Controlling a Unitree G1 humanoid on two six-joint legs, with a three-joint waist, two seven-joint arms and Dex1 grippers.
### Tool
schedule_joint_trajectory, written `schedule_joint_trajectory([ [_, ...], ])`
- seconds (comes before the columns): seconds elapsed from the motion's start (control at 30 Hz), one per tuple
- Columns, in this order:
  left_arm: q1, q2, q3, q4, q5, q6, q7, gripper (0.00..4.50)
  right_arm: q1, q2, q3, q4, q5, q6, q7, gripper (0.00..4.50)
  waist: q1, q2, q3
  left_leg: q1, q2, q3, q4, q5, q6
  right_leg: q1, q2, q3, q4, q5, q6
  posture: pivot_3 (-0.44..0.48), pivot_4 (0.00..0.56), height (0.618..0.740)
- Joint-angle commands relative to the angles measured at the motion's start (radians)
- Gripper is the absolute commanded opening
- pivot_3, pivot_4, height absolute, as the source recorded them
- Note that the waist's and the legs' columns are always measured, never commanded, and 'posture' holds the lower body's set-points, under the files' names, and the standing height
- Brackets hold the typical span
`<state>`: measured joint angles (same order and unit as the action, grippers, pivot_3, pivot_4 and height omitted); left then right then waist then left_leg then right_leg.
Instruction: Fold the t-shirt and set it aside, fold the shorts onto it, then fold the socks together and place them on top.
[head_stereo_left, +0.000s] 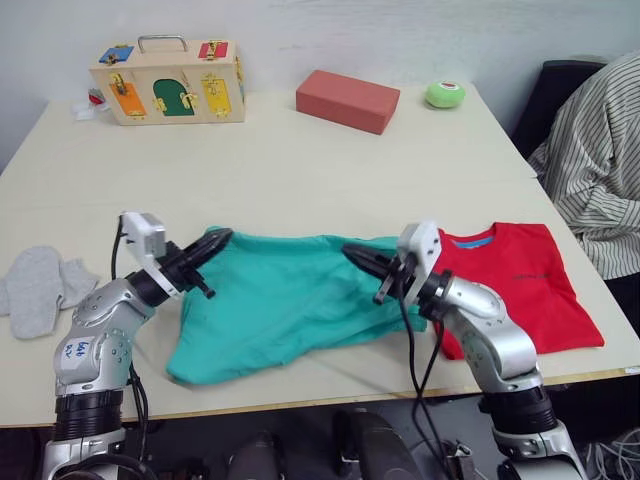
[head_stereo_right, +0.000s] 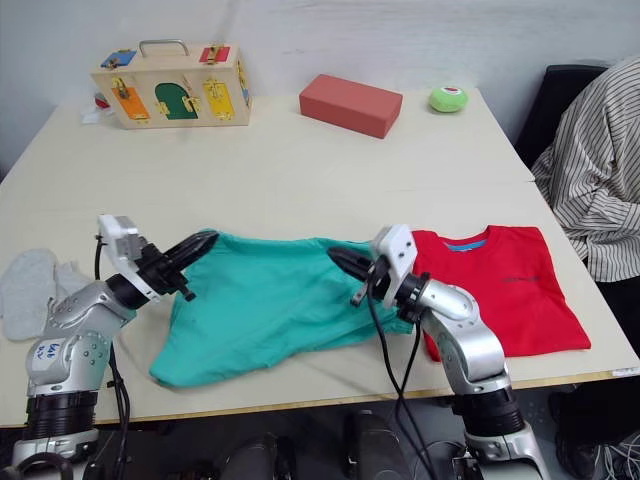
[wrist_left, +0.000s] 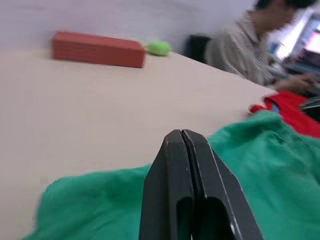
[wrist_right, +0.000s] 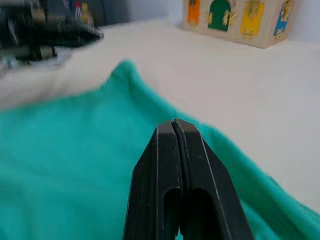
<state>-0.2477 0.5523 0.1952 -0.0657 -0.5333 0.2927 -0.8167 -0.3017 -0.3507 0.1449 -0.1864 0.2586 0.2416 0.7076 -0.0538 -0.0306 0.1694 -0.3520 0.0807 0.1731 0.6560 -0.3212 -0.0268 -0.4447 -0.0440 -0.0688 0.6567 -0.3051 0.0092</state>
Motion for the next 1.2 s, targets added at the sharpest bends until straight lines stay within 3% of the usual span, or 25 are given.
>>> schedule_joint_trajectory([
  [0.03,0.005,-0.033,-0.106,0.034,0.125,-0.087,0.007,0.01,0.022,0.027,0.046,0.064,-0.127,-0.102,-0.093,0.00,-0.002,0.000,0.000,0.000,0.000,0.000,0.000,0.001,-0.001,0.000,0.000,0.001,0.001,0.000,0.000,0.000,0.150,0.740],
  [0.2,-0.025,-0.111,-0.141,0.191,0.272,-0.171,0.162,0.01,0.081,0.044,0.002,0.192,-0.157,-0.231,-0.140,0.00,0.001,-0.001,0.000,0.001,0.000,-0.001,-0.003,0.002,-0.002,-0.001,0.002,0.001,0.001,0.000,0.000,0.000,0.150,0.740],
  [0.37,-0.018,-0.124,-0.099,0.285,0.267,-0.185,0.196,0.01,0.144,0.004,-0.122,0.180,-0.035,-0.398,-0.055,0.00,0.008,-0.001,0.000,0.001,0.000,0.000,-0.003,0.002,0.000,0.000,0.001,0.002,0.001,0.000,0.000,0.000,0.150,0.740],
  [0.43,-0.012,-0.123,-0.094,0.283,0.254,-0.197,0.172,0.01,0.169,-0.008,-0.178,0.136,0.064,-0.386,-0.015,0.00,0.008,-0.001,0.000,0.001,0.000,0.000,-0.003,0.002,0.000,0.000,0.001,0.002,0.001,0.000,0.000,0.000,0.150,0.740],
  [0.57,-0.013,-0.126,-0.070,0.251,0.188,-0.214,0.092,0.01,0.259,-0.060,-0.269,-0.068,0.337,-0.178,0.044,0.00,0.009,-0.001,0.000,0.002,0.001,-0.001,-0.005,0.002,-0.001,0.000,0.002,0.001,0.001,0.000,0.000,0.000,0.150,0.740],
  [0.67,-0.035,-0.119,-0.068,0.210,0.123,-0.212,-0.005,0.00,0.367,-0.132,-0.328,-0.250,0.591,0.086,-0.047,0.59,0.016,-0.001,0.000,0.002,0.001,-0.001,-0.005,0.003,-0.001,0.000,0.002,0.001,0.001,0.000,0.000,0.000,0.150,0.740],
  [0.8,-0.073,-0.094,-0.103,0.160,0.081,-0.198,-0.129,0.00,0.516,-0.197,-0.412,-0.413,0.915,0.327,-0.315,1.95,0.026,-0.002,0.000,0.001,0.001,-0.002,-0.004,0.003,-0.001,0.000,0.001,0.001,0.001,0.000,0.000,0.000,0.150,0.740],
  [0.9,-0.104,-0.077,-0.152,0.152,0.099,-0.203,-0.205,0.00,0.642,-0.231,-0.471,-0.481,1.167,0.403,-0.557,3.01,0.030,-0.002,0.000,0.001,0.000,-0.003,-0.004,0.003,0.000,0.001,0.001,0.001,0.000,0.000,0.000,0.000,0.150,0.740],
  [1.03,-0.163,-0.100,-0.203,0.206,0.128,-0.226,-0.247,0.00,0.781,-0.269,-0.478,-0.510,1.376,0.437,-0.776,4.44,0.027,-0.002,0.000,0.000,-0.001,-0.003,-0.005,0.003,0.001,0.001,0.001,0.002,-0.002,0.000,0.001,0.000,0.150,0.740],
  [1.2,-0.220,-0.132,-0.279,0.343,0.208,-0.332,-0.310,0.00,0.834,-0.284,-0.395,-0.523,1.598,0.410,-1.004,4.48,0.022,-0.004,-0.001,0.000,-0.001,-0.003,-0.005,0.003,0.001,0.001,0.002,0.002,-0.002,0.000,0.003,0.000,0.150,0.740],
])
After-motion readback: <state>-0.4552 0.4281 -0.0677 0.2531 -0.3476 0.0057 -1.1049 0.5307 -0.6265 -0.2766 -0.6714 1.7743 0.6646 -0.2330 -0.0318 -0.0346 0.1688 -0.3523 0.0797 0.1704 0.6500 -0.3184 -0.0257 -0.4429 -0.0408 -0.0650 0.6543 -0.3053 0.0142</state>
